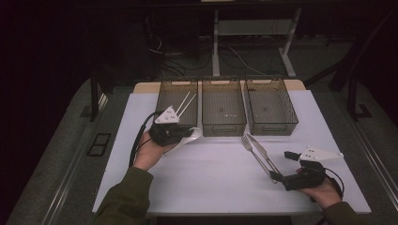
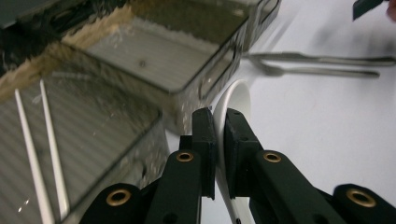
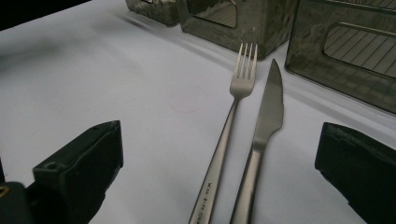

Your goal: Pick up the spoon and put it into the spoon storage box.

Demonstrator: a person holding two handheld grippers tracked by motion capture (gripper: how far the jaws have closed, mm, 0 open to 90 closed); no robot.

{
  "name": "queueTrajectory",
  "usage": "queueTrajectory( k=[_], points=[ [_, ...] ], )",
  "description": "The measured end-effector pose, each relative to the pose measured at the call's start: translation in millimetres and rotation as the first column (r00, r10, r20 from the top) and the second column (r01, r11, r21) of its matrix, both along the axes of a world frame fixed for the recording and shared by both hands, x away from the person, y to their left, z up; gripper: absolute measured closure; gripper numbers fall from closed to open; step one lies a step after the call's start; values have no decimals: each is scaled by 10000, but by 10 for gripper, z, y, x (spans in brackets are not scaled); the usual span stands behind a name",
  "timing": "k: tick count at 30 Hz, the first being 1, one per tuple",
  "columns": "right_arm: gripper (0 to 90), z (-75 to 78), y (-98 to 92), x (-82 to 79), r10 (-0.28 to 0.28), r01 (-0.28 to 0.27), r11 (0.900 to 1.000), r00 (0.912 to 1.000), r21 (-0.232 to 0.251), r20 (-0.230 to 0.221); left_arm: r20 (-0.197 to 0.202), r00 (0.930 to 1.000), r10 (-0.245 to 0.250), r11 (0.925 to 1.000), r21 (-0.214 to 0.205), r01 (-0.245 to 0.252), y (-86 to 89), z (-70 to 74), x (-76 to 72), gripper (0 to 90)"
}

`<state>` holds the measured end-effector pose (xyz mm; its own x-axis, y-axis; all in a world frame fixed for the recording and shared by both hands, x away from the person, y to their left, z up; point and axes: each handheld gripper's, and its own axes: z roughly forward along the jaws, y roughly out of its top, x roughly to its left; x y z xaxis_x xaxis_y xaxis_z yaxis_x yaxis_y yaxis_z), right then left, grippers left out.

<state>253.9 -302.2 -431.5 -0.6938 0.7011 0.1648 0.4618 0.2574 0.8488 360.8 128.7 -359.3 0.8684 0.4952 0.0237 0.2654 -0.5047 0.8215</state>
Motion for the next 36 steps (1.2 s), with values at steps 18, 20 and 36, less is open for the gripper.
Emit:
queueTrajectory(
  k=[18, 20, 36],
  points=[
    [10, 0, -8, 3, -69, 70, 9999, 9999, 74, -74, 598, 9956, -717, 9974, -33, 720, -533, 394, 483, 828],
    [10, -1, -8, 6, -59, 59, 10000, 10000, 61, -59, 637, 9949, -777, 9970, 24, 777, -600, 401, 548, 829],
    [10, 6, -17, 1, 0, 1, 9998, 10000, 207, -47, 420, 9941, -996, 9930, 674, 967, -1245, 187, 1006, 828]
  ],
)
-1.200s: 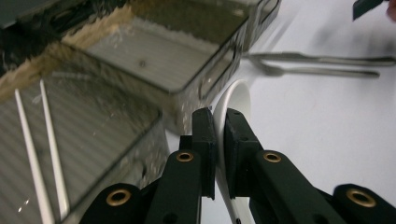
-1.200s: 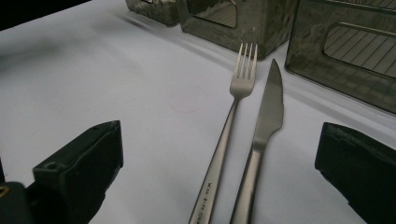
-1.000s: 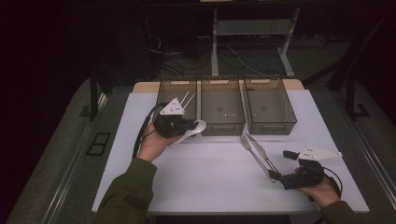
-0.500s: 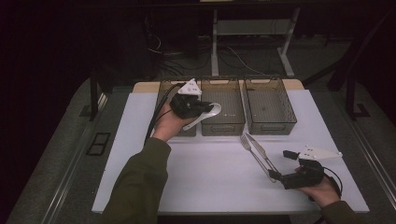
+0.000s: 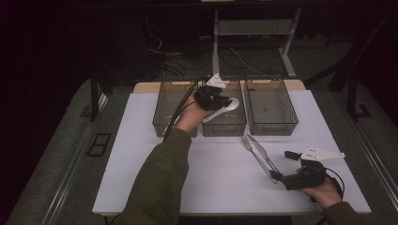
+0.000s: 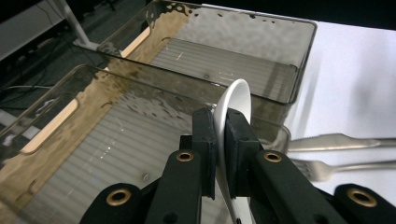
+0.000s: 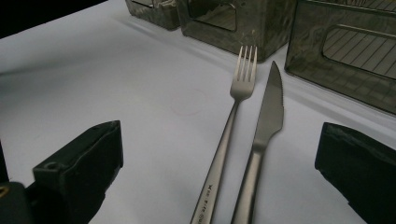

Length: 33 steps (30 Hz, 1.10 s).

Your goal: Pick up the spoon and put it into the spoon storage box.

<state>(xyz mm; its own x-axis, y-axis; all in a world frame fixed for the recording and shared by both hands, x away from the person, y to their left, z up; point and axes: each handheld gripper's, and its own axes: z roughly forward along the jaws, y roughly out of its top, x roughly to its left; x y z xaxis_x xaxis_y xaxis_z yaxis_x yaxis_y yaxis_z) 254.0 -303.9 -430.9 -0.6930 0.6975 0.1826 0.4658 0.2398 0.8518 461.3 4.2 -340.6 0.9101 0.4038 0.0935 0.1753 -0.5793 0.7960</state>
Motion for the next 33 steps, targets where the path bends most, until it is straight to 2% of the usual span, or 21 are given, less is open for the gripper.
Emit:
queueTrajectory(
  k=[4, 7, 9, 12, 16, 18, 20, 24, 25, 29, 33],
  points=[
    [10, 4, -2, -2, 65, -65, 10000, 10000, 26, 47, -65, 10000, -10, 9995, 321, 12, -89, -104, 75, 827],
    [10, 5, -3, -6, 52, -52, 10000, 10000, 57, 7, -384, 9990, 214, 9996, 167, -207, -115, -186, 99, 828],
    [10, 5, -4, -5, 59, -59, 10000, 10000, 60, 7, -237, 9997, 71, 9988, 481, -59, -118, -215, 135, 827],
    [10, 9, -6, -6, 73, -73, 10000, 10000, 49, -18, -462, 9988, 136, 9991, 412, -117, -127, -253, 150, 819],
    [10, 10, -5, -7, 72, -72, 10000, 10000, 54, -24, -623, 9979, 178, 9998, 134, -170, -107, -237, 149, 699],
    [10, 8, -4, -7, 69, -69, 10000, 10000, 34, -7, -588, 9981, 186, 9998, 63, -183, -87, -208, 138, 674],
    [10, 6, -3, -5, 80, -80, 10000, 10000, 56, 7, -777, 9967, 222, 9992, -326, -248, -69, -182, 115, 654],
    [10, 4, 0, -5, 67, -67, 10000, 10000, 53, 6, -885, 9960, 105, 9979, -634, -161, -13, -108, 72, 585],
    [10, 4, -1, -4, 61, -61, 10000, 10000, 55, 2, -976, 9951, 141, 9965, -808, -221, -7, -97, 51, 566],
    [10, 2, 1, -5, 34, -34, 10000, 10000, 18, -2, -1165, 9932, 54, 9950, -985, -169, 57, -66, -37, 506],
    [10, 1, 2, -3, 36, -36, 10000, 10000, 4, 1, -1405, 9901, 9, 9905, -1360, -202, 151, -62, -155, 450]
  ],
)
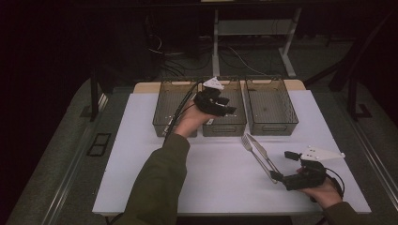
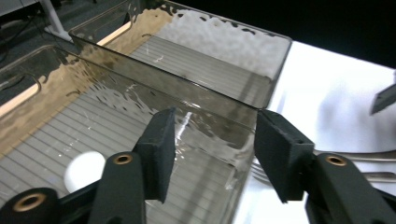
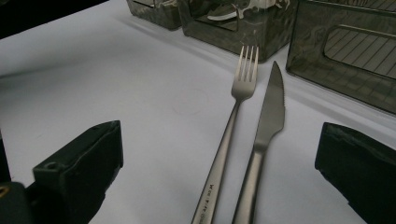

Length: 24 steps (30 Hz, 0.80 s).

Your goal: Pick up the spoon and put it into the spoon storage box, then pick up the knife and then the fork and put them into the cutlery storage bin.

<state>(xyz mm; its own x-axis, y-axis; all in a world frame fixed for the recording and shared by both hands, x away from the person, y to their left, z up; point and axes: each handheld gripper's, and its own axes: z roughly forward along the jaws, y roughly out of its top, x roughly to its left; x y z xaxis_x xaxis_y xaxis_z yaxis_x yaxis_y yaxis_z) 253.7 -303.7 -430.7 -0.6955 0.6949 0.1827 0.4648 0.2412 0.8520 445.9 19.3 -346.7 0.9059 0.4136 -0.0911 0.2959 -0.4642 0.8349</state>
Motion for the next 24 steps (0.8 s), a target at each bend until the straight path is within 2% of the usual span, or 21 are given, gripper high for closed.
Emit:
queueTrajectory(
  k=[5, 9, 14, 15, 18, 19, 24],
  points=[
    [10, -1, 0, -3, -20, 20, 10000, 10000, -26, -29, -72, 9999, -88, 9996, -283, 86, 124, -16, -171, 403],
    [10, -2, -11, 0, -50, 50, 10000, 10000, -26, -43, 79, 9999, -109, 9997, -234, 111, 224, -27, -349, 358],
    [10, -7, -12, 6, -73, 73, 10000, 10000, -57, -55, 105, 9996, -243, 9983, -525, 248, 368, -78, -585, 304],
    [10, -6, -13, 8, -89, 89, 10000, 9999, -45, -85, 166, 9994, -305, 9985, -454, 312, 401, -90, -630, 295],
    [10, 0, -15, 4, -143, 142, 9999, 9997, -55, -180, 234, 9995, -217, 9989, -414, 226, 482, -150, -767, 264],
    [11, 5, -11, -5, -190, 189, 9998, 9991, -31, -390, 227, 9996, -182, 9991, -391, 191, 510, -174, -810, 253],
    [12, 2, -31, 20, -203, 193, 9997, 9975, -159, -683, 247, 9993, 283, 9990, -358, -274, 655, -315, -1009, 192]
  ],
)
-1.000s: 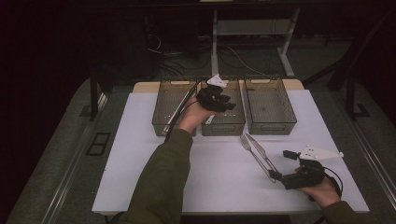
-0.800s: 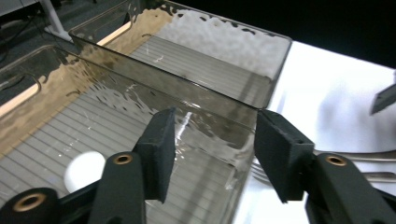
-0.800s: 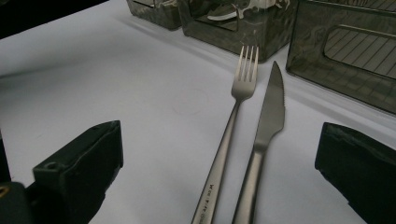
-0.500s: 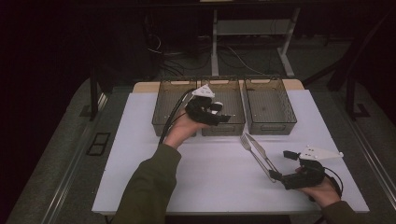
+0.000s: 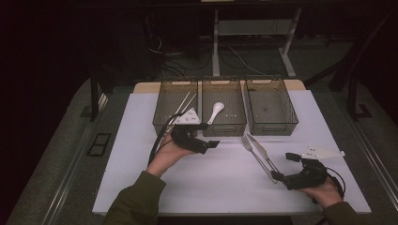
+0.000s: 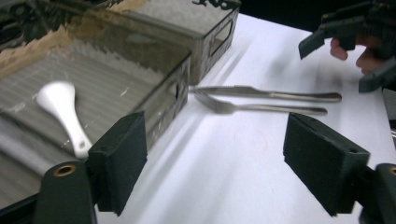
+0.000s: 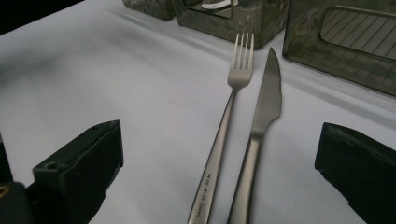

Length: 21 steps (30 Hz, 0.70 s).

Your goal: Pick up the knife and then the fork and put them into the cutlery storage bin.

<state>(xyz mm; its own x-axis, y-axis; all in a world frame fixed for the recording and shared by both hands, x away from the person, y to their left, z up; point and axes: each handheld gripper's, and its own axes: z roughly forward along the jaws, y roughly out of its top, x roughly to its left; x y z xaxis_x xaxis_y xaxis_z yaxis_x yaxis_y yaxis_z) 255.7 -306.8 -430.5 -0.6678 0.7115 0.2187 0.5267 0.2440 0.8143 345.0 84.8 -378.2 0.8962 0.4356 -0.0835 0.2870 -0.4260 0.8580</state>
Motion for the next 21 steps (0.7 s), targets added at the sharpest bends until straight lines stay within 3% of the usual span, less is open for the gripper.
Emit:
queueTrajectory(
  k=[1, 6, 11, 18, 21],
  points=[
    [55, 3, 0, 3, -18, 17, 10000, 10000, -49, -51, -44, 9999, 135, 9999, -33, -135, 29, -27, -38, 177],
    [75, 23, 1, 0, -141, 139, 9998, 9997, -118, -207, -114, 9987, 490, 9988, -58, -491, 193, -142, -227, 130],
    [150, 45, -14, 14, -367, 359, 9991, 9987, -218, -355, -10, 9970, 776, 9967, -234, -776, 363, -223, -405, 96],
    [248, 76, -46, 58, -598, 567, 9970, 9965, -532, -591, -275, 9957, 880, 9958, -218, -886, 550, -335, -557, 6],
    [286, 90, -51, 91, -746, 701, 9951, 9951, -692, -646, -188, 9961, 862, 9961, -197, -865, 598, -378, -619, 0]
  ],
)
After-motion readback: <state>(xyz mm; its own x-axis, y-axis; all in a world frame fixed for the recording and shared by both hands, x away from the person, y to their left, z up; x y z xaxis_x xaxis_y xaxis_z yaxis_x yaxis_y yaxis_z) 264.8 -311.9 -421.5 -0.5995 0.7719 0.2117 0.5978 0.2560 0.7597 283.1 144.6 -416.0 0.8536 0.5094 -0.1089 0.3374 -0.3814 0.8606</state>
